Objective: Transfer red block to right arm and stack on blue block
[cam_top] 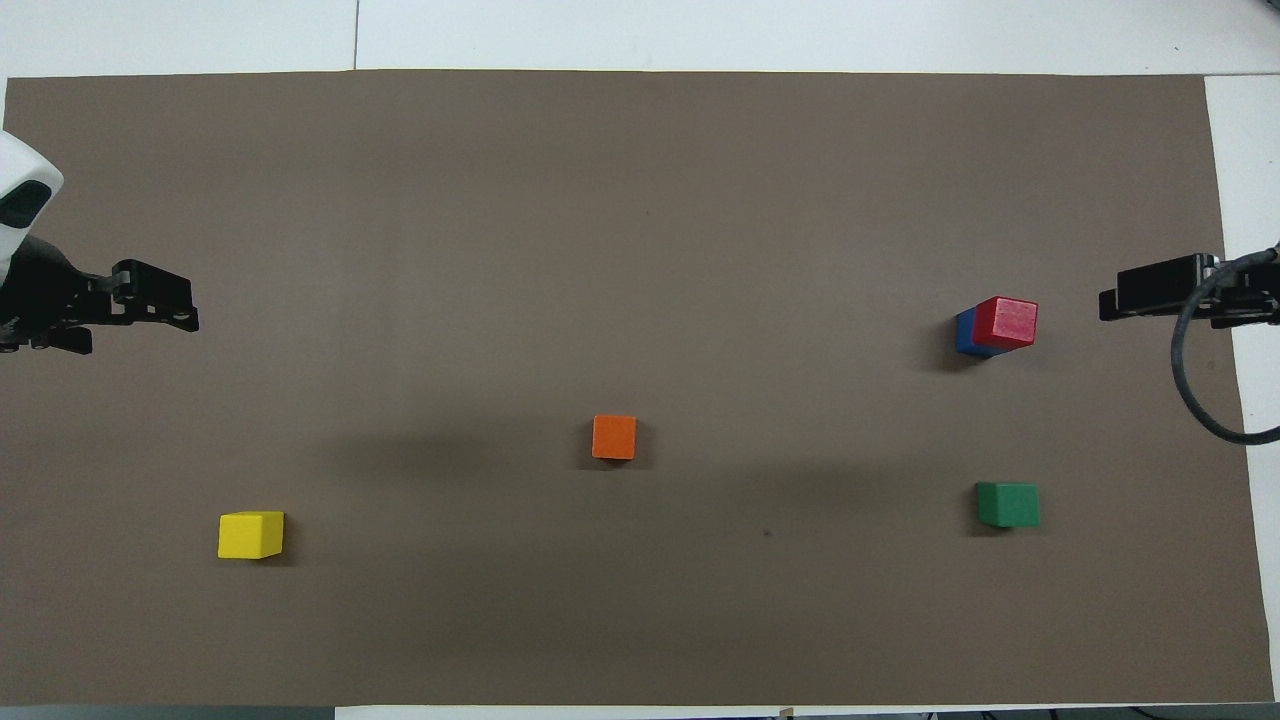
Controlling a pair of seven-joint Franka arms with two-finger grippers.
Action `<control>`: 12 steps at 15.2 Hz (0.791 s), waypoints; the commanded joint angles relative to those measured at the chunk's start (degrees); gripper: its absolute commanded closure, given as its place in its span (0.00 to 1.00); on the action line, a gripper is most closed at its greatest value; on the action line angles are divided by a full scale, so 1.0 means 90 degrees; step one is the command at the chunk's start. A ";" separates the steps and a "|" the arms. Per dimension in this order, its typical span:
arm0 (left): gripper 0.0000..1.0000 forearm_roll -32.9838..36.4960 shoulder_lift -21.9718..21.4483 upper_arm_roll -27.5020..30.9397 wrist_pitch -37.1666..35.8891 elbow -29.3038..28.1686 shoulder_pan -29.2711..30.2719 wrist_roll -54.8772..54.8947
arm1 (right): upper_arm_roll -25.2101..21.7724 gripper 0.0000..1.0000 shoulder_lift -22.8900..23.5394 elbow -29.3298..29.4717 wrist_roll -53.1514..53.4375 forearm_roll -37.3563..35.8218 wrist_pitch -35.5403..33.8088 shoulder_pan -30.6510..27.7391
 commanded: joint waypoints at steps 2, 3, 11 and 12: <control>0.00 -0.0075 -0.0126 0.0006 0.0066 -0.0113 0.0021 -0.0024 | 0.0071 0.00 0.0098 0.0244 -0.0138 -0.0651 -0.0261 -0.0084; 0.00 -0.0075 -0.0126 0.0006 0.0066 -0.0113 0.0021 -0.0024 | 0.0071 0.00 0.0089 0.0215 -0.0128 -0.0651 -0.0261 -0.0114; 0.00 -0.0075 -0.0126 0.0006 0.0066 -0.0113 0.0021 -0.0024 | 0.0071 0.00 0.0059 0.0127 -0.0099 -0.0641 -0.0251 -0.0123; 0.00 -0.0075 -0.0126 0.0006 0.0066 -0.0113 0.0021 -0.0024 | 0.0071 0.00 0.0050 0.0127 -0.0099 -0.0641 -0.0251 -0.0124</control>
